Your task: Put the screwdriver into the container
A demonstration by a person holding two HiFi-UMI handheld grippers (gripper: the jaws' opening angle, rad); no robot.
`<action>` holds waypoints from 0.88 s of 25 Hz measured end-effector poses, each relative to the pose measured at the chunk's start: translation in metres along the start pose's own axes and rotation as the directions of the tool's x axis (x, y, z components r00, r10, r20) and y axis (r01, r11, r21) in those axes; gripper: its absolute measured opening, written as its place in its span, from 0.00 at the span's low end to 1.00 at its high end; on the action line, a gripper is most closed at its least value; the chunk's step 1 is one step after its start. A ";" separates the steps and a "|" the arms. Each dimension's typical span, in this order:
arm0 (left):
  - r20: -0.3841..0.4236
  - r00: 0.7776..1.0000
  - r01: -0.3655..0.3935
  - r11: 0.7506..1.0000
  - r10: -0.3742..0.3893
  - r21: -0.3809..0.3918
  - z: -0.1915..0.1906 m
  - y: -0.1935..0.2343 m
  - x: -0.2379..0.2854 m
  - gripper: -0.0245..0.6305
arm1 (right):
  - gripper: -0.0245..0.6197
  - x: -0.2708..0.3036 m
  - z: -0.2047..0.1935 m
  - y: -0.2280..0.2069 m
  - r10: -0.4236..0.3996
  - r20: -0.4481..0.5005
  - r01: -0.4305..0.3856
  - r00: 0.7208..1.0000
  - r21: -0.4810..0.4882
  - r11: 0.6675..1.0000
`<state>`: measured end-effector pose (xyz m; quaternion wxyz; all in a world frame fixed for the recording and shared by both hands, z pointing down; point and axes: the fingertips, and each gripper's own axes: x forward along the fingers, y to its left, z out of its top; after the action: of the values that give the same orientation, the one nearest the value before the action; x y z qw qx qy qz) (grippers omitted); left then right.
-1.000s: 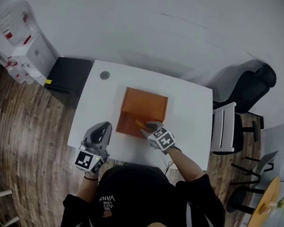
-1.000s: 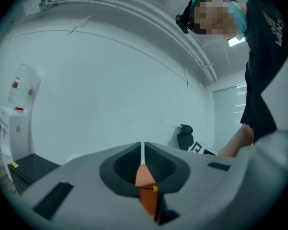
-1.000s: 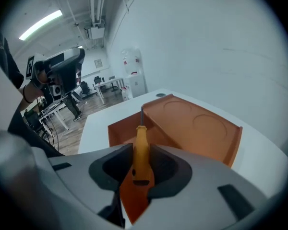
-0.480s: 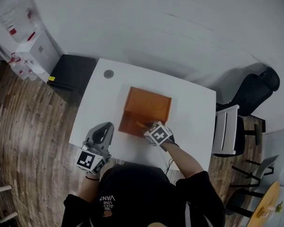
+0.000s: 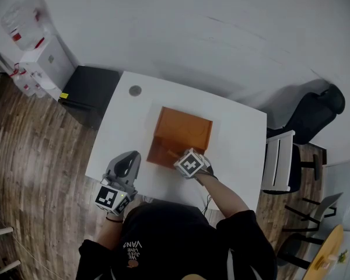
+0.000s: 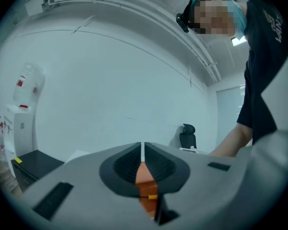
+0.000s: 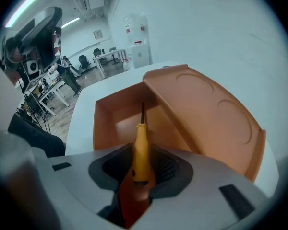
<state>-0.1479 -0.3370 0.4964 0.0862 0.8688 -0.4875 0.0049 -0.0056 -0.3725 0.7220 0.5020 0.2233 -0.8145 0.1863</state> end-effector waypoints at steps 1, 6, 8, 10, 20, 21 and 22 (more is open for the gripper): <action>-0.001 1.000 0.001 1.000 -0.001 0.002 -0.001 0.000 0.000 0.08 | 0.23 0.001 0.002 0.000 -0.001 0.013 0.001 1.000 -0.015 1.000; 0.003 1.000 0.017 1.000 -0.017 -0.011 0.005 -0.005 0.002 0.08 | 0.29 0.002 0.003 0.003 0.015 0.021 -0.015 1.000 -0.006 1.000; 0.002 1.000 0.022 1.000 -0.022 -0.012 0.004 -0.005 0.003 0.08 | 0.29 0.000 0.003 0.002 0.007 0.024 -0.008 1.000 0.004 1.000; -0.002 1.000 0.026 1.000 -0.026 -0.010 0.005 -0.007 0.004 0.08 | 0.29 -0.002 0.002 0.002 0.004 0.026 -0.004 1.000 0.013 1.000; 0.012 0.999 0.047 0.999 -0.047 0.007 0.001 -0.006 0.004 0.08 | 0.28 -0.020 0.012 0.003 -0.024 0.109 0.021 0.994 0.030 0.999; 0.012 0.999 0.049 0.999 -0.049 0.003 0.001 -0.006 0.004 0.08 | 0.27 -0.026 0.015 0.002 -0.040 0.135 0.035 0.990 0.037 0.999; 0.014 0.998 0.057 0.998 -0.057 0.006 0.002 -0.007 0.004 0.08 | 0.24 -0.032 0.019 0.001 -0.056 0.166 0.049 0.984 0.050 0.998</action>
<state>-0.1396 -0.3372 0.4943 0.0805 0.8826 -0.4632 -0.0023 -0.0075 -0.3761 0.6849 0.4312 0.2709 -0.8432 0.1722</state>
